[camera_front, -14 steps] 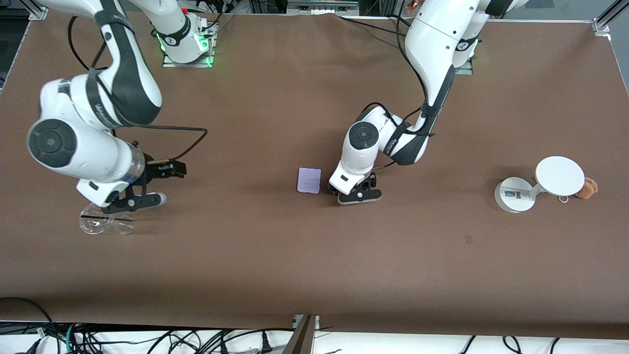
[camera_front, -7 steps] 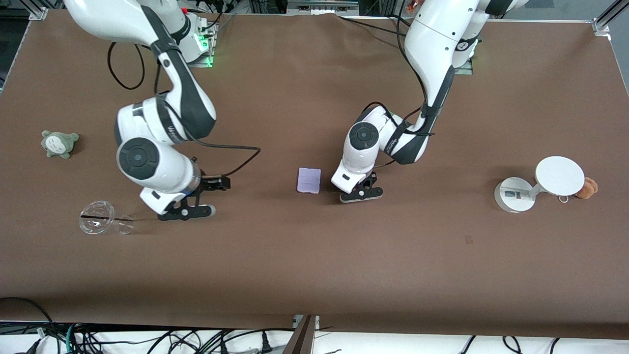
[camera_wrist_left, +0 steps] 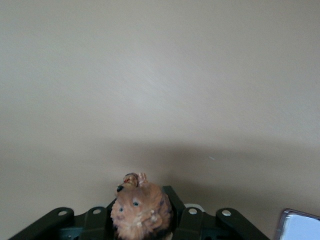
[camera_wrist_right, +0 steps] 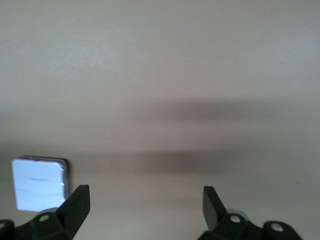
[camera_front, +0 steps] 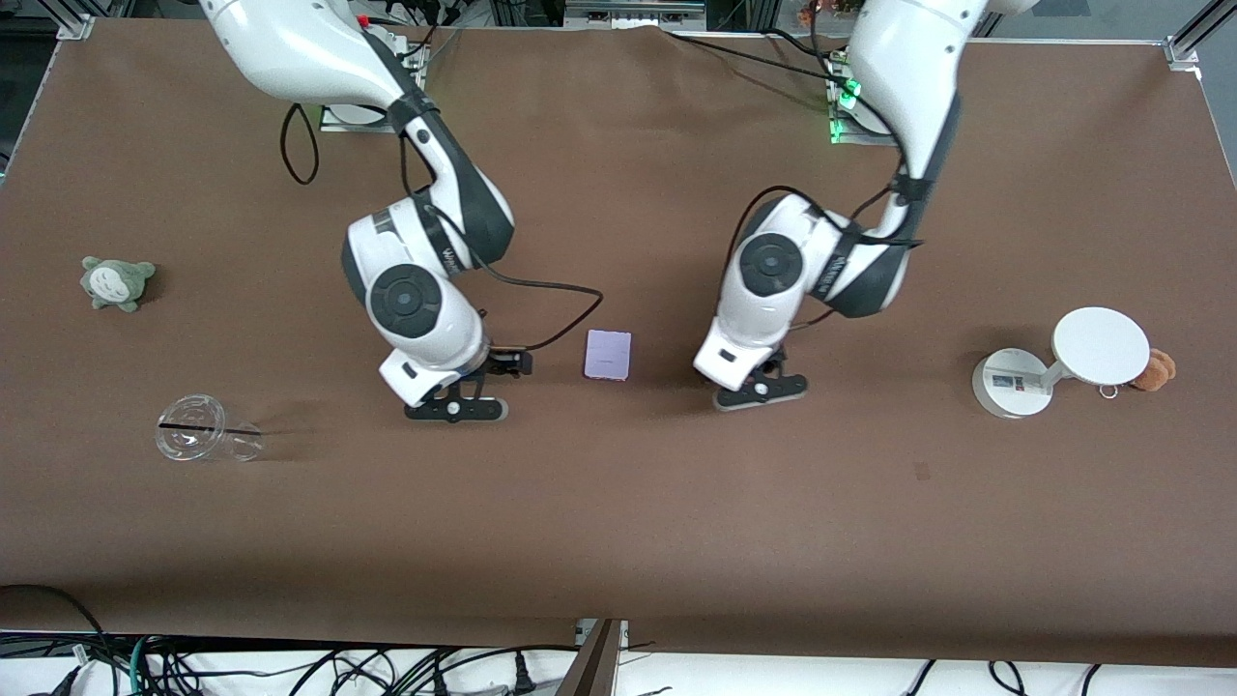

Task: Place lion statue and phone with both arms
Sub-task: 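Lift the lion with the left gripper while the right gripper reaches the phone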

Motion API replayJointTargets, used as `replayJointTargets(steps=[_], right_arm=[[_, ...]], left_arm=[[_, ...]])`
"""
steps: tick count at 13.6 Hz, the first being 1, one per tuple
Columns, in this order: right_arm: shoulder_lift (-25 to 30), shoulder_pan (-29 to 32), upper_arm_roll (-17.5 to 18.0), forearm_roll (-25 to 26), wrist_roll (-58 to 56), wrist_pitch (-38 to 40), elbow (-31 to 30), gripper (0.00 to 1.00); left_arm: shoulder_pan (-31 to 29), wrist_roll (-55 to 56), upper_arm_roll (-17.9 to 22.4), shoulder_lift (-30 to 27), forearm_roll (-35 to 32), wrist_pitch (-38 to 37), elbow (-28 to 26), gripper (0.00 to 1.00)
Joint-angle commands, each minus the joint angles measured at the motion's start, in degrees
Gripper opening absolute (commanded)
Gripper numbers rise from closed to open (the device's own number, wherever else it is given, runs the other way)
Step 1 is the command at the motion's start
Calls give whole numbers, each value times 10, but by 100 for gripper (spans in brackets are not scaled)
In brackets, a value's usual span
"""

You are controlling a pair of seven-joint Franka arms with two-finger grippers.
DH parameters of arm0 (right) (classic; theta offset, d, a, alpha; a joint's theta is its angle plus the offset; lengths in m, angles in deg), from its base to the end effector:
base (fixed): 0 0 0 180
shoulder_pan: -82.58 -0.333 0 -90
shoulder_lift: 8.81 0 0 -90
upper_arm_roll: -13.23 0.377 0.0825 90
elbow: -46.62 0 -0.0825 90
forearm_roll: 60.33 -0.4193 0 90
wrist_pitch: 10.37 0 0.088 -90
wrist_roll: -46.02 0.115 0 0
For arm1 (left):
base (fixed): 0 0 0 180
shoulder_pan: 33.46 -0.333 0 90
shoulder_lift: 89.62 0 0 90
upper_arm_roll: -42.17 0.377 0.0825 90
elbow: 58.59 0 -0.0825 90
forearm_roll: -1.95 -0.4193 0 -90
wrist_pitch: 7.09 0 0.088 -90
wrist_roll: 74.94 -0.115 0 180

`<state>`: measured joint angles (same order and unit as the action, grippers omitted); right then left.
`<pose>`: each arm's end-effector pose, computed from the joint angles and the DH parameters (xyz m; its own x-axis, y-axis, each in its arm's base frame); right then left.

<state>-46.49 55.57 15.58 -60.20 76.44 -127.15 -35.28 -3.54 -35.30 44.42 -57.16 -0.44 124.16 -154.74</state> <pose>0.6860 0.3783 0.3269 0.9982 -0.0255 -0.0534 -0.0252 -0.9997 0.0046 0.6579 -0.3480 0.2991 0.9824 0.1738 0.0692 0.1750 -0.9845 -0.0124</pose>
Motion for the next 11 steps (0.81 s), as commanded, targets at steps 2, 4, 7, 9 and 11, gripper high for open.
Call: replayJointTargets(steps=[2,4,7,9,11], right_arm=[[-34,-47,-4,1,93,-52,8,100],[-55,-72,-4,15,136,-87,9,100],[-81,-103,-5,29,182,-135,11,100],[-96,-123,-8,50,194,-153,13,100],[-107,-131,-8,72,204,-171,15,100]], left_arm=[[-64,-150,11,-66,5,-6,-68,0],[-91,-220,28,-68,5,-5,-85,0],[-115,-316,80,-68,6,0,-112,0],[-126,-363,113,-61,7,7,-118,0],[-132,-391,133,-39,7,45,-129,0]])
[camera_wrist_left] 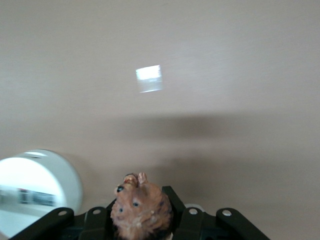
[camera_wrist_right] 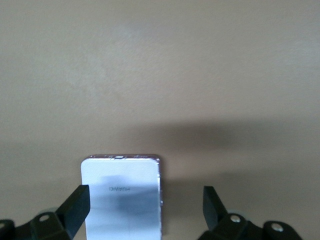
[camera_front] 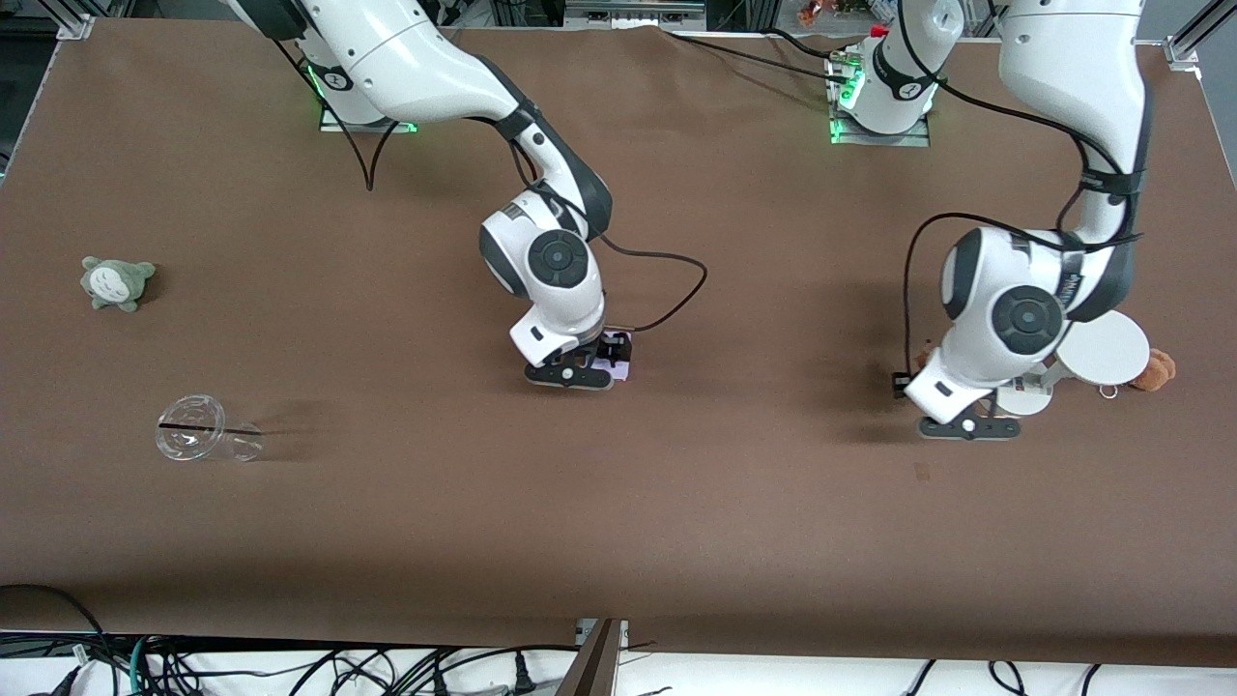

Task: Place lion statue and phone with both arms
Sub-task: 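Carry the lion toward the lamp while the right gripper grasps the phone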

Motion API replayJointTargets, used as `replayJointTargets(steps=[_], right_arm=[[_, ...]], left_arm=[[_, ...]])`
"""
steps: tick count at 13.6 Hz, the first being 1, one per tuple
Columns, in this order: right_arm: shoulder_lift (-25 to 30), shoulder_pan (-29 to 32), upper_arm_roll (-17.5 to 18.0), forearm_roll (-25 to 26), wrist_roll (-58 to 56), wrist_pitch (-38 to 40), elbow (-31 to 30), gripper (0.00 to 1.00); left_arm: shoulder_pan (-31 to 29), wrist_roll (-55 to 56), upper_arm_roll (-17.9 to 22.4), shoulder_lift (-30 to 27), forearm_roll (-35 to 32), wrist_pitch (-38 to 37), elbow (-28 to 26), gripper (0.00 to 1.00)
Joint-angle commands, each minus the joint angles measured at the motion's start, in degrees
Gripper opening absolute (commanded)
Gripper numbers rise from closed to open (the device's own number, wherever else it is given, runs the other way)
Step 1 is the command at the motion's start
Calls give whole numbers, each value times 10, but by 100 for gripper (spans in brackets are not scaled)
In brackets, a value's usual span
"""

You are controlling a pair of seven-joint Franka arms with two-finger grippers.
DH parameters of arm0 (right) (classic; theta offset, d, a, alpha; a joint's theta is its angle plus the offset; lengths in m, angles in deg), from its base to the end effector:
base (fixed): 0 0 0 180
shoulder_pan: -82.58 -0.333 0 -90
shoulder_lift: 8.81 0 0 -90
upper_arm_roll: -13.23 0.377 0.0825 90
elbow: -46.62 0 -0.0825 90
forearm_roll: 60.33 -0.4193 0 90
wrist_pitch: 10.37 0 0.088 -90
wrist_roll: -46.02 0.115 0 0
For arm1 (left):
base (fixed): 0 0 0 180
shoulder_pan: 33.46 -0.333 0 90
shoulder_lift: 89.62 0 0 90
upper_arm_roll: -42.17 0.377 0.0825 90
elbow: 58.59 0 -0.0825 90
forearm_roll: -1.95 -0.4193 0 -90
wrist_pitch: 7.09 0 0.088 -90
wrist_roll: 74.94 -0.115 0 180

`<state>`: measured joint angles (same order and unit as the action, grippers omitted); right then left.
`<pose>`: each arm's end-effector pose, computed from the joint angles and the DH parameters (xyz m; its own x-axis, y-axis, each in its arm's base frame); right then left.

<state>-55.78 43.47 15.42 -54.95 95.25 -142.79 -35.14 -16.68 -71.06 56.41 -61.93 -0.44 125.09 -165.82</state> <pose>0.6114 0.5250 0.2232 0.9930 -0.0907 0.0762 -0.0895 -0.9958 -0.0190 0.6853 -0.0422 0.2810 0.9992 -0.0285 -0.0286 -0.0324 -0.9887 -0.1462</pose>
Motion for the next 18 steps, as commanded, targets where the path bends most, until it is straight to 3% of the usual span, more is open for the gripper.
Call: replayJointTargets(steps=[1,3,6,13,14,15,16,17,18], right_arm=[[-17,-14,-6,20,16,-21,13,100],[-23,-16,-6,20,20,-39,14,100],[-35,-20,-6,21,28,-58,14,100],[-47,-27,-7,30,29,-74,14,100],[-48,-26,-7,30,28,-75,14,97],[-48,-26,-10,31,25,-75,14,78],[-48,-26,-16,34,20,-75,14,56],[-47,-26,-17,39,18,-75,15,44],[-45,-25,-23,42,11,-75,15,36]], left_arm=[[0,-35,19,21,7,72,-30,0],[1,-34,24,46,10,140,-44,0],[4,-37,24,54,77,145,-43,0],[15,-37,24,77,98,185,-41,2],[16,-37,24,77,101,185,-41,8],[18,-37,24,78,97,185,-40,25],[22,-37,24,78,93,185,-40,59],[22,-37,24,78,93,185,-40,100],[22,-37,24,76,92,185,-42,100]])
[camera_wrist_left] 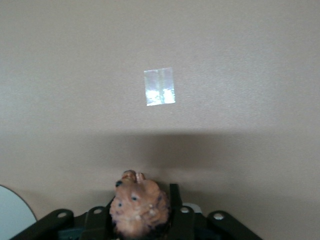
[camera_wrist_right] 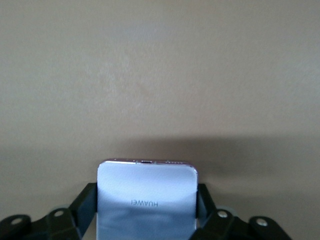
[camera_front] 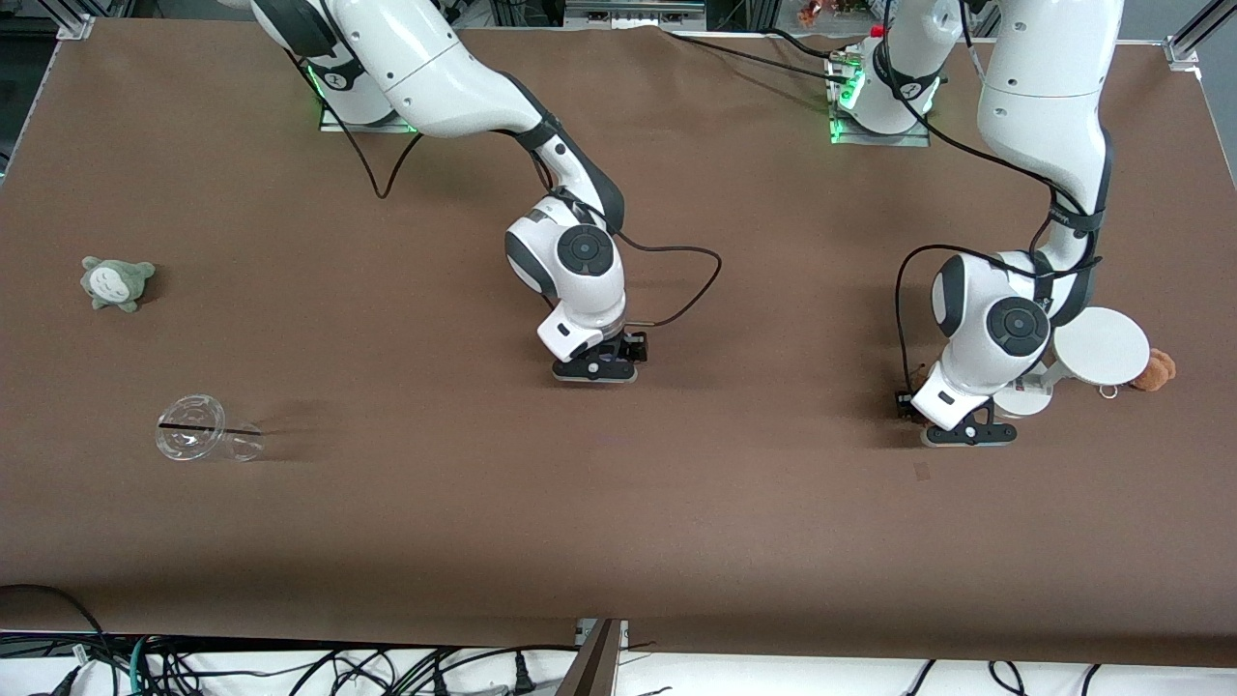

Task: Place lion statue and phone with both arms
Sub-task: 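Carry the lion toward the lamp while the right gripper grasps the phone, then lower the lion beside the lamp while the right gripper carries the phone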

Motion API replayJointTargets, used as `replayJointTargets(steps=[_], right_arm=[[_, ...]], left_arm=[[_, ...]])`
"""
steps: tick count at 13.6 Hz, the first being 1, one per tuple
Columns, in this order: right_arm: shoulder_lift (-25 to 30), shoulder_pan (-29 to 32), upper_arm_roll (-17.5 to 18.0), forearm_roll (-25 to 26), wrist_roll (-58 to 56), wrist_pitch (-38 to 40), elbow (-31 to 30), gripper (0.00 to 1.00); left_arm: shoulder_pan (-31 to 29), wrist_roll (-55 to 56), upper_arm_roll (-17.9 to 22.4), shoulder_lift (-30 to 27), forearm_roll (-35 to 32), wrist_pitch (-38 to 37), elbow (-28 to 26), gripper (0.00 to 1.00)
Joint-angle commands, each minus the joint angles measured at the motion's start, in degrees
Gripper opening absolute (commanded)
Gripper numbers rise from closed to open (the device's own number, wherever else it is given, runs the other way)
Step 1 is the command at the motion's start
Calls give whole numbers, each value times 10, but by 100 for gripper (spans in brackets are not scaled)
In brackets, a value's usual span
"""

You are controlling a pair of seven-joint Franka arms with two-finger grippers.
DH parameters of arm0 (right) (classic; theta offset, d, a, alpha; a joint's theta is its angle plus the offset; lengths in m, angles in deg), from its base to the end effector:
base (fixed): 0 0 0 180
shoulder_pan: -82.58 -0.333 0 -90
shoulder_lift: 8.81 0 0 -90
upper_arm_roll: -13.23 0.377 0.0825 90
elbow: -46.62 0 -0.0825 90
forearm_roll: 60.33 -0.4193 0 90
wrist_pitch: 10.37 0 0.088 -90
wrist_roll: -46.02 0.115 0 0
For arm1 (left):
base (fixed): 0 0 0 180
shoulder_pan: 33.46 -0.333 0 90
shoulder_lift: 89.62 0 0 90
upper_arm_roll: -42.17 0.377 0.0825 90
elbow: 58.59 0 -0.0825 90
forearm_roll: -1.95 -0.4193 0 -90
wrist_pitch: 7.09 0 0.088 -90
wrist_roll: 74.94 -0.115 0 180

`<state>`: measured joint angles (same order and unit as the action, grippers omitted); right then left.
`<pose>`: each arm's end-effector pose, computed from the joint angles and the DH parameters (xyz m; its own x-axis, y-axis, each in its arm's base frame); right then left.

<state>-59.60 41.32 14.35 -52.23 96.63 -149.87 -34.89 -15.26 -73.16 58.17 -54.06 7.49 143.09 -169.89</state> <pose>0.6027 0.5437 0.1833 0.9879 -0.0522 0.1460 -0.0472 -0.9982 -0.0372 0.6814 -0.0354 0.1908 0.9959 0.0136 0.0899 0.0229 -0.9944 -0.1032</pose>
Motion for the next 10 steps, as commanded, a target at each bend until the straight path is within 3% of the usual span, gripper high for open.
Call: replayJointTargets(steps=[1,4,10], right_arm=[[-3,0,-16,14,-17,0,13,36],[10,29,-15,7,-54,52,37,36],[38,143,-12,-46,-278,96,41,36]], left_arm=[[10,-15,6,-5,13,3,-1,100],[11,-7,6,-30,12,-1,-8,100],[0,-7,4,-149,11,-9,-104,100]])
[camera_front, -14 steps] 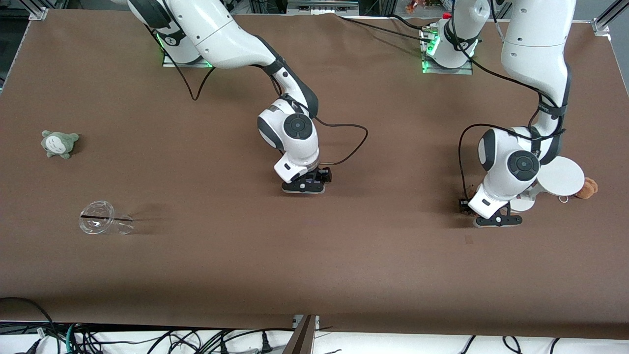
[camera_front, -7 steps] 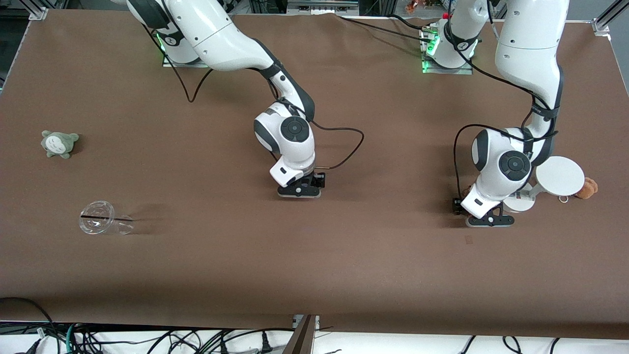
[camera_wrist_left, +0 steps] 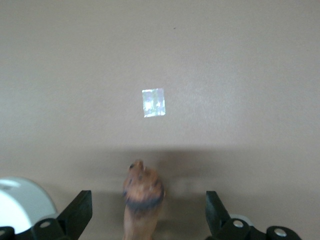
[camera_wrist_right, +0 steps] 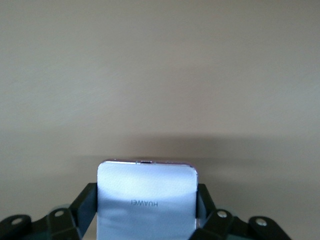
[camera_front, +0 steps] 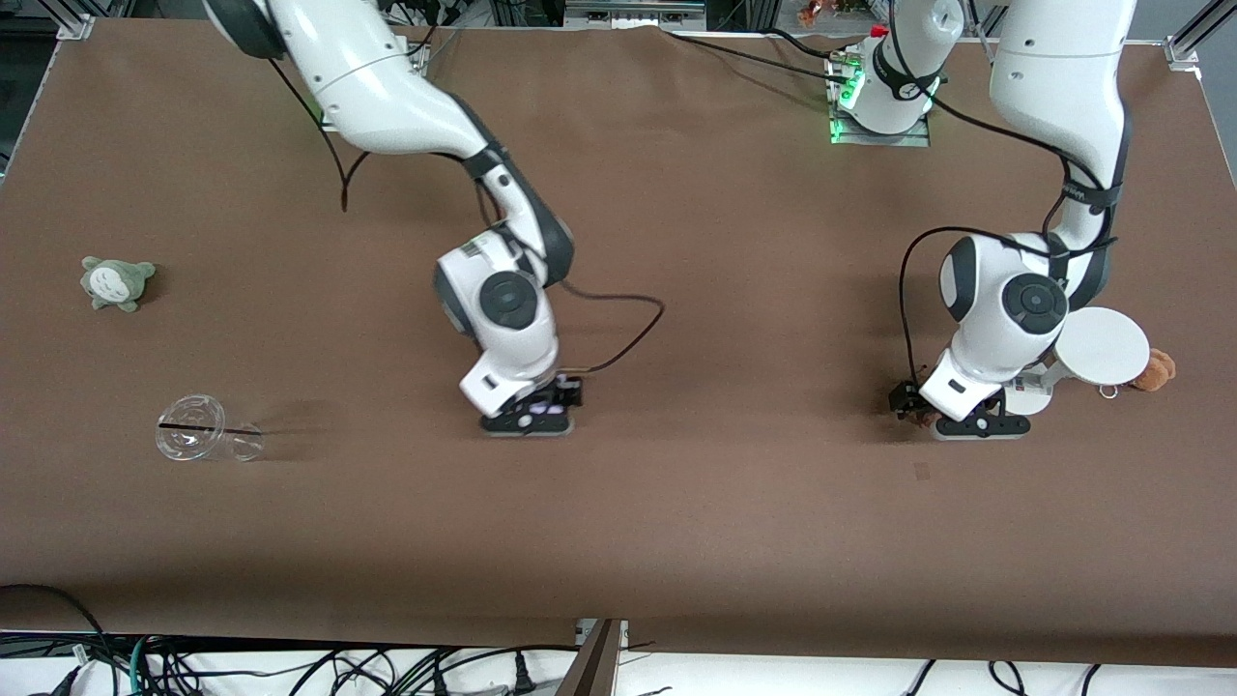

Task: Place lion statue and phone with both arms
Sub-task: 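Lower the lion beside the lamp while the right gripper carries the phone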

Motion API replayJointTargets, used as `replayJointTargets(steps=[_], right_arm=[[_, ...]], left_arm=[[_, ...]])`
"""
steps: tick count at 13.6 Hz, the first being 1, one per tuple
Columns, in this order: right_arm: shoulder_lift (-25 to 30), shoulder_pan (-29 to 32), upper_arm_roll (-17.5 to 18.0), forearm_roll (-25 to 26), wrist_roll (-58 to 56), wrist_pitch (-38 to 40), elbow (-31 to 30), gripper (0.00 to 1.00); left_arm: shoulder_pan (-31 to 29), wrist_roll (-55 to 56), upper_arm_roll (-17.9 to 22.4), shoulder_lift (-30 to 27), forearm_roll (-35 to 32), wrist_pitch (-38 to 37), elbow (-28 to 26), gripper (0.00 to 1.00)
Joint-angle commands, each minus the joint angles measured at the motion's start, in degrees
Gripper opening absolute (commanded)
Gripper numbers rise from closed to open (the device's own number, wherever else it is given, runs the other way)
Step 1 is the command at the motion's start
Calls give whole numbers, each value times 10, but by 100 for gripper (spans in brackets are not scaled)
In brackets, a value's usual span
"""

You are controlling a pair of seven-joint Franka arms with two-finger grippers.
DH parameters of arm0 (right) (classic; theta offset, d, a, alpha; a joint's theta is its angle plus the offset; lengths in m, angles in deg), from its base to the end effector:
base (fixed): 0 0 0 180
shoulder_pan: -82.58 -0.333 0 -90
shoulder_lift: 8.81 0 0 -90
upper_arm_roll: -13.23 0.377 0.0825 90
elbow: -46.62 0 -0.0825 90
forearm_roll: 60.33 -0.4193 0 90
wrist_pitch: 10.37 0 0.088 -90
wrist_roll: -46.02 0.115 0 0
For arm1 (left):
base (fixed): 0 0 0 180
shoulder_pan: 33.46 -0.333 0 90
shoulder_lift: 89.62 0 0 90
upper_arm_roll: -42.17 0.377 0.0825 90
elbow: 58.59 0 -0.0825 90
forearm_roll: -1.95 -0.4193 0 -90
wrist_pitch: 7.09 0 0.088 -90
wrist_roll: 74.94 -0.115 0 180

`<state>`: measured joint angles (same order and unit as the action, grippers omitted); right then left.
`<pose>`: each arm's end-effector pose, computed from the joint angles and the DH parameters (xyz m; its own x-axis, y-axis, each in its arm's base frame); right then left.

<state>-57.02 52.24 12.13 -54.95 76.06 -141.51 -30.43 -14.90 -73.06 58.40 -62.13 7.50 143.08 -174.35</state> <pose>0.7197 0.4044 0.2429 0.9899 0.0528 0.1314 0.0494 -0.9984 0.0289 0.6660 -0.0350 0.2510 0.9888 0.0282 0.1462 0.0380 -0.9972 -0.0650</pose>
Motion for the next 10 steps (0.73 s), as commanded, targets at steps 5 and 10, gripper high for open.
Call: replayJointTargets(steps=[5,10], right_arm=[[23,100,6,-18,-178,55,-9,36],[40,140,-41,-18,-219,63,-52,36]], left_arm=[[-17,-9,0,-101,11,-25,-65,100],[-30,-12,-1,-149,10,-142,-15,100]])
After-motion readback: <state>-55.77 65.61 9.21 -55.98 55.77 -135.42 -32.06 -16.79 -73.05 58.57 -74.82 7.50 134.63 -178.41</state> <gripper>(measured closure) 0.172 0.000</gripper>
